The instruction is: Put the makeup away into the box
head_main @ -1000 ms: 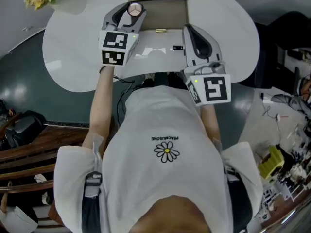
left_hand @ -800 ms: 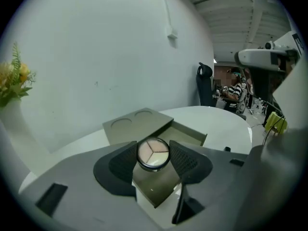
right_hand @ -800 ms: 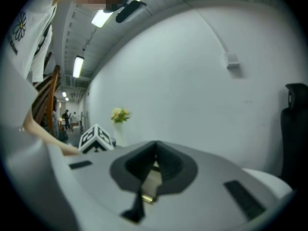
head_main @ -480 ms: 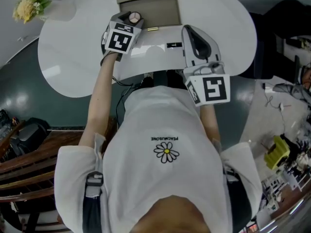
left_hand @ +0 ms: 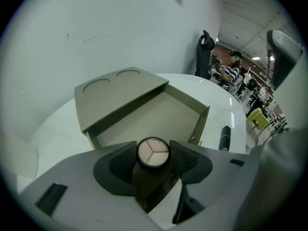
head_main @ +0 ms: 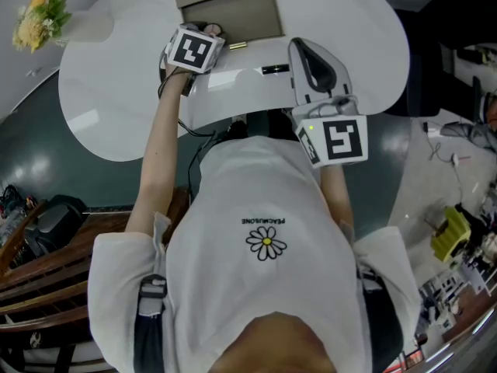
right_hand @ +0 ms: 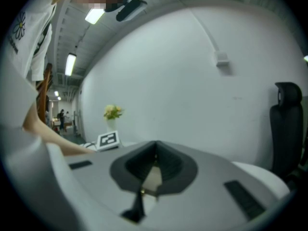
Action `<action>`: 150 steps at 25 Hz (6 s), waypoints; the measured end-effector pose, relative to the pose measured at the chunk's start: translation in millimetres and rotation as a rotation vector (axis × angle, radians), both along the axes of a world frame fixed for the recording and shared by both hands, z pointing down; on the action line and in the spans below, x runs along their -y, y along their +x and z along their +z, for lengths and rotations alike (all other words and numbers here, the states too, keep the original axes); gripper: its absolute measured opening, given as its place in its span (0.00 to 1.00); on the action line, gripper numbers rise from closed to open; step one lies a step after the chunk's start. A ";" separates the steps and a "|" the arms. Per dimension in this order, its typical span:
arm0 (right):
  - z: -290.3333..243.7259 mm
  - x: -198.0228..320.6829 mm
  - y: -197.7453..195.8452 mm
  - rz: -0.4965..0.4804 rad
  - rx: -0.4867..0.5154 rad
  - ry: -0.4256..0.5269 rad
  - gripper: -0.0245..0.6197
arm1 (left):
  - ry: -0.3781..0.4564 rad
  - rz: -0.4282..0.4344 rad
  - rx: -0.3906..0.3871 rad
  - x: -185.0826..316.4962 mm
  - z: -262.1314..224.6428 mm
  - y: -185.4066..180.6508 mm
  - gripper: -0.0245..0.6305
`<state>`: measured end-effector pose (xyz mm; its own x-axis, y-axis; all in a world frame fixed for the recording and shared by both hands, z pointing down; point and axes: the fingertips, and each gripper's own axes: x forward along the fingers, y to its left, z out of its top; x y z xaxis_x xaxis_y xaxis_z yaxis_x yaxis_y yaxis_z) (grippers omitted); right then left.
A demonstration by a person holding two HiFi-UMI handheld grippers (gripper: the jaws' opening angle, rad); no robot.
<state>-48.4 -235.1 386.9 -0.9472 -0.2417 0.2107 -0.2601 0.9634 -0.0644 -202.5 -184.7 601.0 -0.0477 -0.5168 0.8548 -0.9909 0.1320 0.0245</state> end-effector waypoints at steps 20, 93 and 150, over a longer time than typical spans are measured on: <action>-3.3 6.6 5.7 0.015 0.005 0.007 0.08 | 0.045 -0.063 -0.015 7.4 -21.5 0.1 0.40; 5.6 58.0 133.1 0.367 0.003 -0.045 0.08 | 0.007 0.553 -0.056 31.5 28.6 206.9 0.24; -43.2 23.8 21.2 -0.001 0.080 0.084 0.08 | 1.022 -0.307 0.260 -11.9 -280.1 64.8 0.20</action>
